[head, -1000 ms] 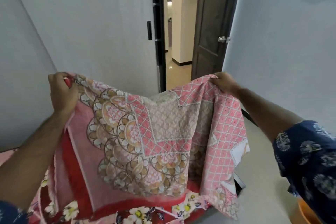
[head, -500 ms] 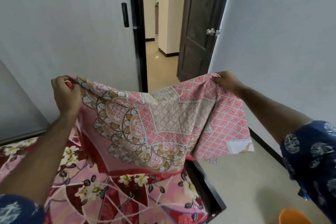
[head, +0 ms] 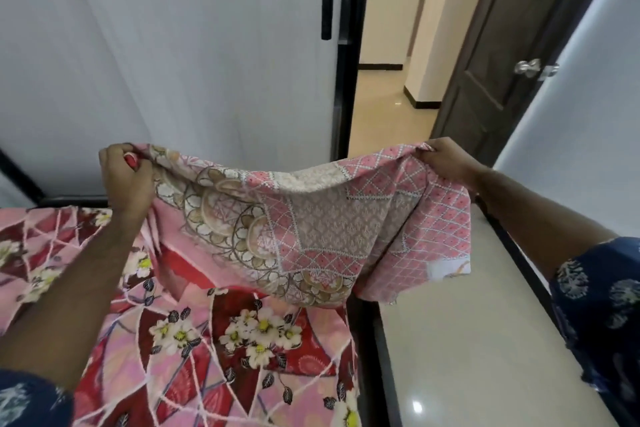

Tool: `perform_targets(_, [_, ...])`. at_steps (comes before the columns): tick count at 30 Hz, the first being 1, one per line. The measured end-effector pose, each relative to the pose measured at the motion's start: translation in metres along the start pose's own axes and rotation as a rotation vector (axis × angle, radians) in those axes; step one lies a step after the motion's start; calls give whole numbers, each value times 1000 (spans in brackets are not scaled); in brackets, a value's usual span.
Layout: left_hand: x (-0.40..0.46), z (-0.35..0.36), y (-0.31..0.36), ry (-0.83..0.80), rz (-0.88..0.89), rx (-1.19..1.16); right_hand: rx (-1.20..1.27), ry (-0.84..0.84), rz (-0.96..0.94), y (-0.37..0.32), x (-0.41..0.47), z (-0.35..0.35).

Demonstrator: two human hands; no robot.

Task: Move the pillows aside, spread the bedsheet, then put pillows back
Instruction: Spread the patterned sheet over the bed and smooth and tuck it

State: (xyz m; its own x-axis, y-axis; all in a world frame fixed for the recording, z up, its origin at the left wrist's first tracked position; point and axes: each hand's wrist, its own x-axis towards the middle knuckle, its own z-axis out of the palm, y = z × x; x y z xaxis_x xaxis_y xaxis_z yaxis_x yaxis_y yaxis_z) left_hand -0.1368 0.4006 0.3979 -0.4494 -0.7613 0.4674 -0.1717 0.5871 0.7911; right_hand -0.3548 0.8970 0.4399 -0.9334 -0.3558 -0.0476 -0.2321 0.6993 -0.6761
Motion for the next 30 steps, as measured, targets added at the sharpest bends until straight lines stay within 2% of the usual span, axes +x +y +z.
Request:
perform_targets(6, [-98,-17,45,194,-43,241,-28,-156,-233,40,72,-14])
perform_targets(9, [-138,-47,70,296,-119,361,-56,-241,-351,36,100,-16])
perform_targets(16, [-195,-134,91,399,-183,516,-67,-401,-538,-17,146,13])
perform_targets(21, [-244,-158,100,440,-209,534,-53,-606,-636,-53,160,53])
perform_targets(24, [-263,-162,92,310,-381,759,-36,-721,-675,-73,173,77])
perform_targets(27, [-275,-132,85,-2,-548,1179,-46,-887,-725,-100,195,101])
perform_targets(28, [-280,-108,81,-153,-540,1177,-42,-949,-761,-110,202,111])
perform_targets(29, [-286,-73,79,-314,-542,1047,-34,-1005,-795,-117,205,123])
perform_targets(30, [-291,-26,76,-396,-565,850,-45,-1068,-849,-123,208,135])
